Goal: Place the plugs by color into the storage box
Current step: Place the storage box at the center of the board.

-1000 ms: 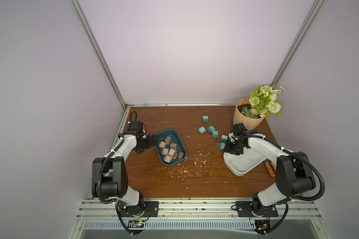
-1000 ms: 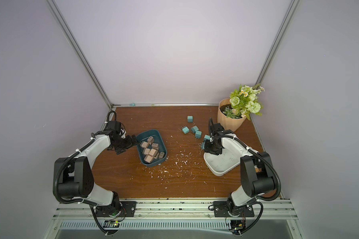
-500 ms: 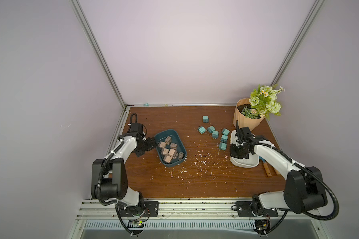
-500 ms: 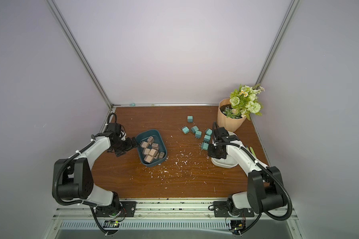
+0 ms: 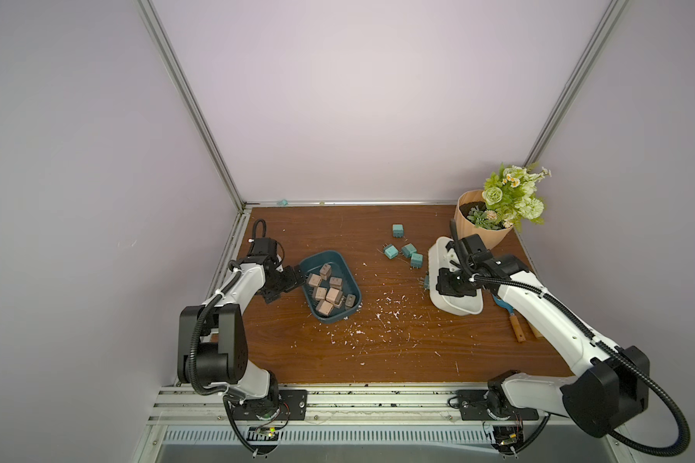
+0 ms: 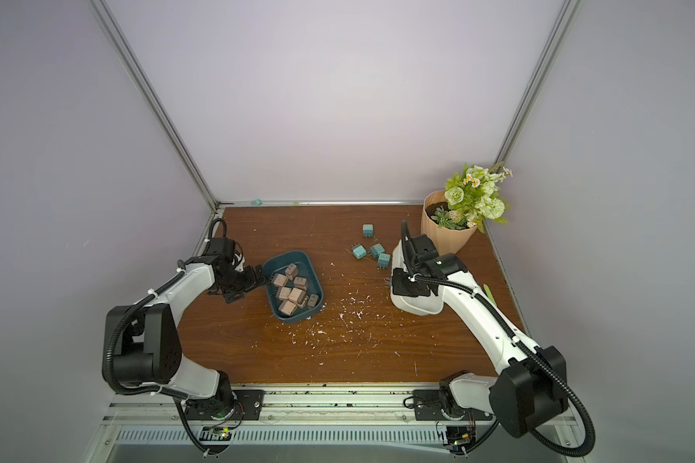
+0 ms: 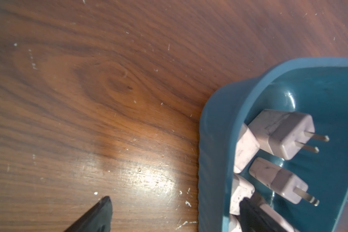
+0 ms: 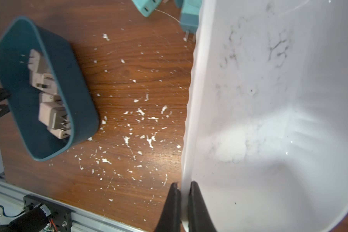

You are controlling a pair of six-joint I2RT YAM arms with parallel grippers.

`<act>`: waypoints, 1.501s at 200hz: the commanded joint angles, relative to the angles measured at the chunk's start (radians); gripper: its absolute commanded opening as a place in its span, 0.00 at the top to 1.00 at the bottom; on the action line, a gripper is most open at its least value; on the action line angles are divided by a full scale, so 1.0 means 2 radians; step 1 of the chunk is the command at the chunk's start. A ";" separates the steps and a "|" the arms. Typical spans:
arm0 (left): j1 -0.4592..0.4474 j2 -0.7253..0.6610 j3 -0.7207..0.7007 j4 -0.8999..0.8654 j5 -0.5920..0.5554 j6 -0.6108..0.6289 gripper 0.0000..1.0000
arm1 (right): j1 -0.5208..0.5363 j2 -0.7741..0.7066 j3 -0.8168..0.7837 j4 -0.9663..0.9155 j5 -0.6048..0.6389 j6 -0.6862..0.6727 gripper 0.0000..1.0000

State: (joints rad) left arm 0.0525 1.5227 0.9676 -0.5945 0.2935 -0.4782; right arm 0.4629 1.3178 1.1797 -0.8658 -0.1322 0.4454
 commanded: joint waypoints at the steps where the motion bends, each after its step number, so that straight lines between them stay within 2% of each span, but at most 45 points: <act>1: -0.005 0.000 0.013 0.000 0.002 -0.002 0.01 | 0.047 0.035 0.051 -0.003 0.028 -0.013 0.95; 58: -0.005 -0.021 0.001 -0.007 0.006 -0.016 0.01 | 0.162 0.114 0.043 0.052 0.014 -0.017 0.94; 77: -0.009 -0.029 0.002 -0.012 0.012 -0.018 0.01 | 0.187 0.137 0.023 0.075 -0.004 -0.028 0.94; 108: -0.011 -0.033 -0.001 -0.017 0.001 -0.019 0.01 | 0.206 0.162 0.026 0.055 0.002 -0.057 0.90; 116: -0.012 -0.035 -0.003 -0.017 -0.004 -0.023 0.01 | 0.206 0.158 0.022 0.058 0.001 -0.058 0.82; 133: -0.020 -0.039 -0.007 -0.016 -0.018 -0.028 0.01 | 0.206 0.150 0.023 0.054 0.000 -0.058 0.47; 137: -0.023 -0.041 -0.007 -0.016 -0.021 -0.030 0.01 | 0.206 0.148 0.025 0.051 0.003 -0.059 0.42; 146: -0.030 -0.043 -0.008 -0.016 -0.025 -0.034 0.01 | 0.205 0.141 0.035 0.044 0.011 -0.056 0.32; 156: -0.041 -0.045 -0.008 -0.016 -0.030 -0.040 0.00 | 0.203 0.134 0.051 0.031 0.029 -0.048 0.27; 173: -0.065 -0.041 -0.007 -0.016 -0.032 -0.052 0.00 | 0.191 0.127 0.080 0.012 0.046 -0.053 0.25; 212: -0.132 -0.012 -0.001 -0.019 -0.042 -0.086 0.00 | 0.131 0.125 0.108 -0.004 0.042 -0.071 0.24; 259: -0.130 -0.032 -0.021 -0.045 -0.068 -0.103 0.00 | 0.052 0.134 0.125 0.018 0.009 -0.070 0.25; 288: -0.102 -0.049 -0.056 -0.060 -0.054 -0.065 0.01 | 0.035 0.182 0.170 -0.010 0.018 -0.080 0.23; 300: -0.088 -0.048 -0.066 -0.073 -0.067 -0.039 0.01 | 0.031 0.190 0.169 0.000 0.024 -0.077 0.23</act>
State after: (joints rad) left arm -0.1799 1.4448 0.8768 -0.6552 0.2001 -0.6247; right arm 0.5323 1.6619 1.4792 -0.8566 -0.0853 0.3103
